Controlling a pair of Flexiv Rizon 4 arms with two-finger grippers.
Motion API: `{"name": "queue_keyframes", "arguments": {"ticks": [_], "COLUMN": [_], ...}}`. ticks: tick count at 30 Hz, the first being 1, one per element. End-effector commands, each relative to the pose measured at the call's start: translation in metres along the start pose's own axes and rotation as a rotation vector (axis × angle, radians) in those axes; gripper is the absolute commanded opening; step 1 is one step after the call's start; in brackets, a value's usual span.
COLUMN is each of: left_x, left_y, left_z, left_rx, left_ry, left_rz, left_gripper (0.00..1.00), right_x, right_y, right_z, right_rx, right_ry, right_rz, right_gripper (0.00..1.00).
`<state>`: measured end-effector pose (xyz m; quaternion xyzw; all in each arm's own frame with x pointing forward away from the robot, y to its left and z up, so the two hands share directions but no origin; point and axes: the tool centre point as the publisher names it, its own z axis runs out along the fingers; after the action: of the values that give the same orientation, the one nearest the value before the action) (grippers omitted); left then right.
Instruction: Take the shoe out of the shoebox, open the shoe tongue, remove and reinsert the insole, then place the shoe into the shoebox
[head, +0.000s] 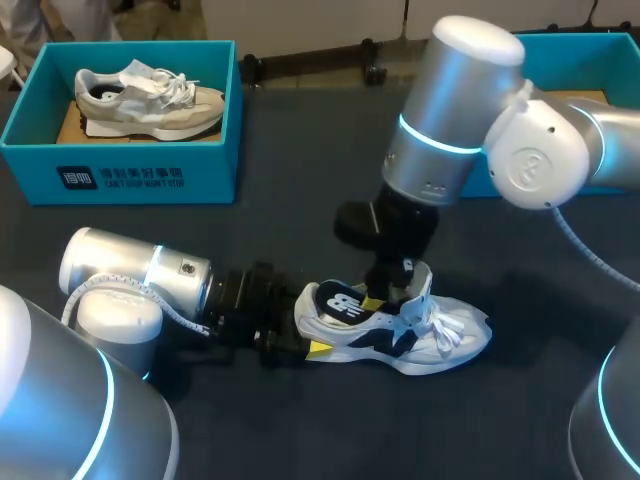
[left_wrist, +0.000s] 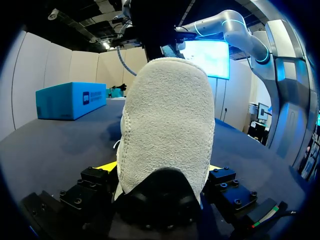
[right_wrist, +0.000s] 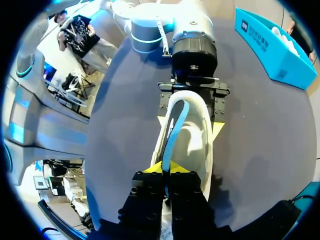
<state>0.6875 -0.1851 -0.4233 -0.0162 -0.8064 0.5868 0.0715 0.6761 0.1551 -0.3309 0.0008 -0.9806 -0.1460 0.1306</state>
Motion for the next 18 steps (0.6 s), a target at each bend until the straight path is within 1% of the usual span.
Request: {"name": "queue_keyframes", "arguments": {"ticks": [1, 5, 10, 16, 18], "left_x": [0.000, 0.000, 0.000, 0.000, 0.000], "left_y": [0.001, 0.001, 0.001, 0.001, 0.001], "left_z": [0.000, 0.000, 0.000, 0.000, 0.000], "left_rx": [-0.001, -0.001, -0.001, -0.001, -0.001], "left_ry": [0.000, 0.000, 0.000, 0.000, 0.000], "left_rz": [0.000, 0.000, 0.000, 0.000, 0.000], "left_gripper": [0.00, 0.00, 0.00, 0.00, 0.00], "right_x": [-0.001, -0.001, -0.001, -0.002, -0.004], "right_y": [0.001, 0.001, 0.015, 0.025, 0.027], "right_z": [0.001, 0.001, 0.004, 0.004, 0.005], "right_rx": [0.004, 0.004, -0.021, -0.038, -0.038], "right_ry": [0.001, 0.001, 0.101, 0.189, 0.202], "right_rz": [0.001, 0.001, 0.004, -0.018, -0.020], "right_gripper": [0.00, 0.00, 0.00, 0.00, 0.00]}}
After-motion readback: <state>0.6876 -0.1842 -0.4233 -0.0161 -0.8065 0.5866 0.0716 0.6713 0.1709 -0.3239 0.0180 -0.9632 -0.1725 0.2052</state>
